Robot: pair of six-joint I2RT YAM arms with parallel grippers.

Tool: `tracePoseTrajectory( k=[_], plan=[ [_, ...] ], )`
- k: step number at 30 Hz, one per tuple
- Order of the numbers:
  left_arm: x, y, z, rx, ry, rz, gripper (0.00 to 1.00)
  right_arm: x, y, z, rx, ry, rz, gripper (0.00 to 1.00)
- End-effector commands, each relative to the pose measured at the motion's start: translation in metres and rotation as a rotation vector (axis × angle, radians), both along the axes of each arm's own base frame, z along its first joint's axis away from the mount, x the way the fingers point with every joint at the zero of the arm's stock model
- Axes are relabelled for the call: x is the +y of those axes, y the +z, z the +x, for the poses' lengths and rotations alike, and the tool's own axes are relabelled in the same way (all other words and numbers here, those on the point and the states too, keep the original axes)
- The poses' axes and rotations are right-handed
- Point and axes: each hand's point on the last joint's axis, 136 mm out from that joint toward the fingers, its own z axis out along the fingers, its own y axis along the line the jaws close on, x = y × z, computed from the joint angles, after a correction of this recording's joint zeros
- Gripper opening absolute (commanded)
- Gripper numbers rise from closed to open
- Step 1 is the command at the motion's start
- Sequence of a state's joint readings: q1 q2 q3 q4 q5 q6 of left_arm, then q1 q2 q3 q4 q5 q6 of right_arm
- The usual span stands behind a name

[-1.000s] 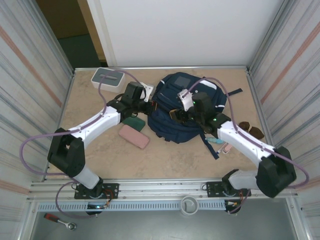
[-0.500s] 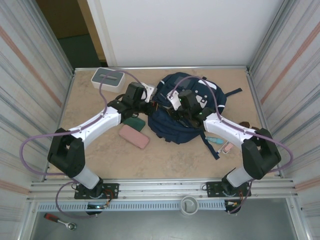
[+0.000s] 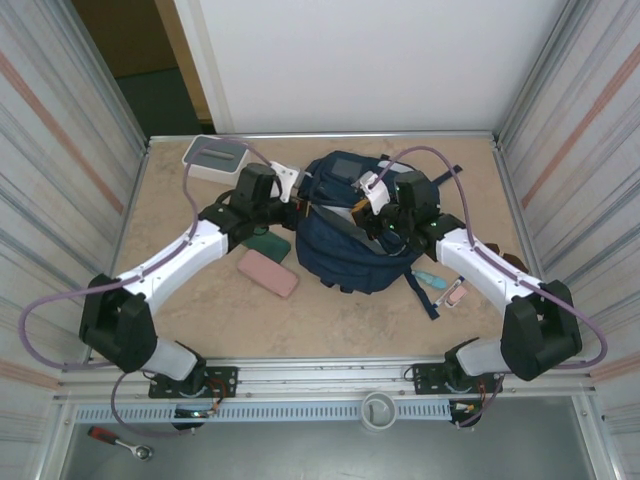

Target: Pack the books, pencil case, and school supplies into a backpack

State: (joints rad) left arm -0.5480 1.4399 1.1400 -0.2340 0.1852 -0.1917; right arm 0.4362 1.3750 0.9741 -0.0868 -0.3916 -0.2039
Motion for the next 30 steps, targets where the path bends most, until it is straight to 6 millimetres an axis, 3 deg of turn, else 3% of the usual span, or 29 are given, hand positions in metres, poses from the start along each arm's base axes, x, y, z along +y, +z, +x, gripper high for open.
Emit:
tracePoseTrajectory(
  k=[1, 4, 6, 10, 12, 14, 21, 25, 30],
  plan=[
    [0.068, 0.013, 0.012, -0.057, 0.254, 0.085, 0.00, -0.018, 0.011, 0.019, -0.015, -0.041, -0.020, 0.04],
    [0.066, 0.015, 0.003, -0.051, 0.242, 0.049, 0.00, -0.007, 0.011, 0.024, -0.015, -0.005, -0.053, 0.06],
    [0.057, 0.014, 0.000, -0.034, 0.208, -0.003, 0.00, -0.012, 0.008, 0.032, -0.016, -0.040, -0.099, 0.06],
    [0.028, 0.013, -0.002, -0.021, 0.115, -0.039, 0.00, -0.061, -0.004, 0.056, 0.025, -0.304, -0.192, 0.10],
    [0.011, 0.016, -0.004, -0.019, 0.062, -0.064, 0.00, -0.087, -0.013, 0.059, 0.066, -0.436, -0.275, 0.16],
    [-0.004, 0.022, -0.005, -0.015, 0.013, -0.102, 0.00, -0.094, -0.017, 0.051, 0.099, -0.467, -0.309, 0.23],
    [-0.031, 0.028, -0.011, -0.003, -0.076, -0.149, 0.00, -0.029, 0.005, -0.008, -0.027, -0.139, -0.230, 0.54],
    [-0.035, 0.024, -0.015, 0.007, -0.093, -0.147, 0.00, -0.008, 0.013, -0.012, -0.040, -0.044, -0.212, 0.60],
    [-0.035, 0.021, -0.018, 0.012, -0.096, -0.141, 0.00, 0.023, 0.007, -0.004, -0.027, 0.055, -0.261, 0.63]
  ],
)
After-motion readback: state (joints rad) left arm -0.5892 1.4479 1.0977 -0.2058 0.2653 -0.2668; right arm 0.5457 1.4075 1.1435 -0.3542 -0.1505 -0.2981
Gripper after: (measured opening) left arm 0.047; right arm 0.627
